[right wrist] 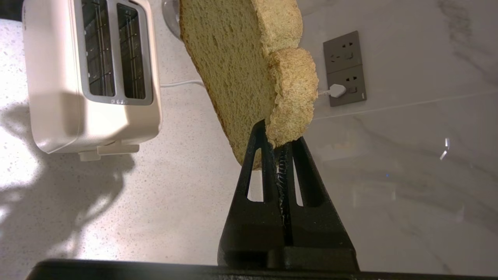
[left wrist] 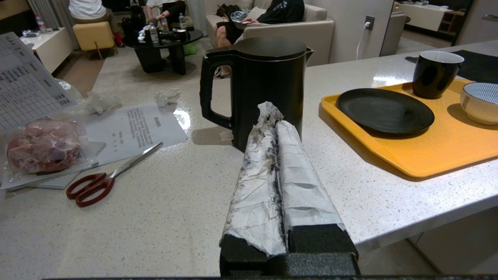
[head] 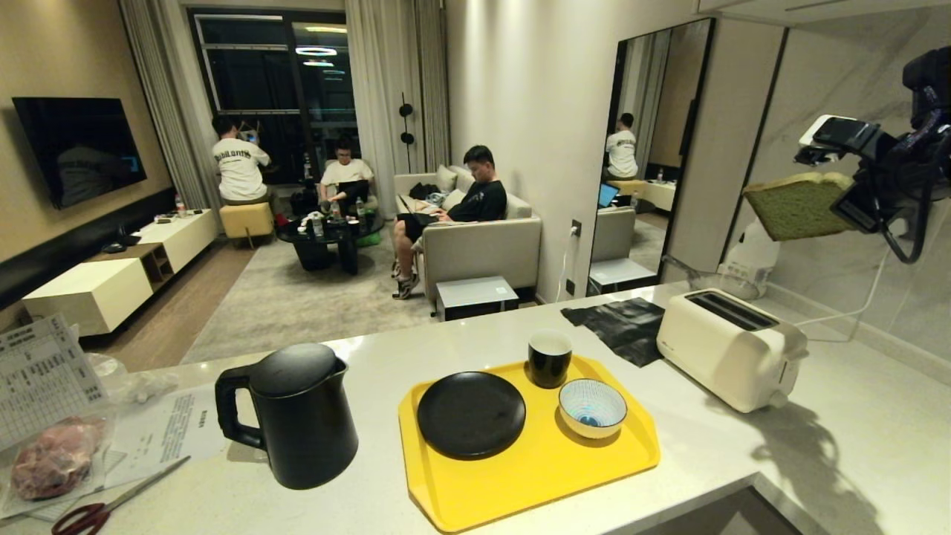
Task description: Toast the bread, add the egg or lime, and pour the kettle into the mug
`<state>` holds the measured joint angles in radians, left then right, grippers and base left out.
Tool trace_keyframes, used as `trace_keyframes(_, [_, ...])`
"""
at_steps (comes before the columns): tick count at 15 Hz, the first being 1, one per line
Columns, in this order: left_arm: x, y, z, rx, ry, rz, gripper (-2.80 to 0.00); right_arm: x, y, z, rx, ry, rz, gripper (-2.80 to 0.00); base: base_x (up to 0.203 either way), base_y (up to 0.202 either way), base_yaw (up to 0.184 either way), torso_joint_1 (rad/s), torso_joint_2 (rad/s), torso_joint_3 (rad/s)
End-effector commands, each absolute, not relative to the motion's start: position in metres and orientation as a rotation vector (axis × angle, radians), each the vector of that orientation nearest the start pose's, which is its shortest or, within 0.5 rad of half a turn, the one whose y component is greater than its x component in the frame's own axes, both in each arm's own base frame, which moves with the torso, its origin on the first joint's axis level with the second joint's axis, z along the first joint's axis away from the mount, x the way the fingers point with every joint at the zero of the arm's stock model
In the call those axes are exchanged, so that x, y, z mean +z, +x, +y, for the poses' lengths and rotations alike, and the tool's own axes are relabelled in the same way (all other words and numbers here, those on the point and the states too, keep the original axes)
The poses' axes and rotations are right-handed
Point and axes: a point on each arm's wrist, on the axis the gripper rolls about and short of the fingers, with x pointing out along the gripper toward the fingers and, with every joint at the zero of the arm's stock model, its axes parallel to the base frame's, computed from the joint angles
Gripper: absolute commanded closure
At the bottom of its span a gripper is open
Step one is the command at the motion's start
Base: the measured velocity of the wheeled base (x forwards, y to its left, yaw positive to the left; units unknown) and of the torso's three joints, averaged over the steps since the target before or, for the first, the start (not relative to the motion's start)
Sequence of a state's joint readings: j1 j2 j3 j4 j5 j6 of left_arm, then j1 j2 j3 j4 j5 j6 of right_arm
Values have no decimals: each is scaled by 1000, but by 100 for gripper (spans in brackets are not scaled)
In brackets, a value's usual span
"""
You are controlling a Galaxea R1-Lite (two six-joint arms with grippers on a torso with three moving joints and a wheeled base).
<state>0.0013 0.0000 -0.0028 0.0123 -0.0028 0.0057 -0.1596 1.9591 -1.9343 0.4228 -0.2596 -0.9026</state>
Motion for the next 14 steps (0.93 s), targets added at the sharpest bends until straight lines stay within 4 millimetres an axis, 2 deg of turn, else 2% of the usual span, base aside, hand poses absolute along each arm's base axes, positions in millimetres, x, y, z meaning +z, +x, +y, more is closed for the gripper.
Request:
trace_keyframes(1, [75,-23,0,-2,6,6,0,309,371,-66,-184,-902,599,0,0,0,0,0,0,0])
trace_keyframes(6, [75,-23,0,-2,5,6,0,310,369,-66,-186,-899,599,0,0,0,0,1,0,-92])
trace_keyframes(9, [75,-23,0,-1,0,6,0,319,354,-63,-174,-845,563,0,0,0,0,5,7,-103])
trace_keyframes(14, [75,-23,0,-2,5,6,0,329,350,-95,-202,-748,506,0,0,0,0,1,2,-5])
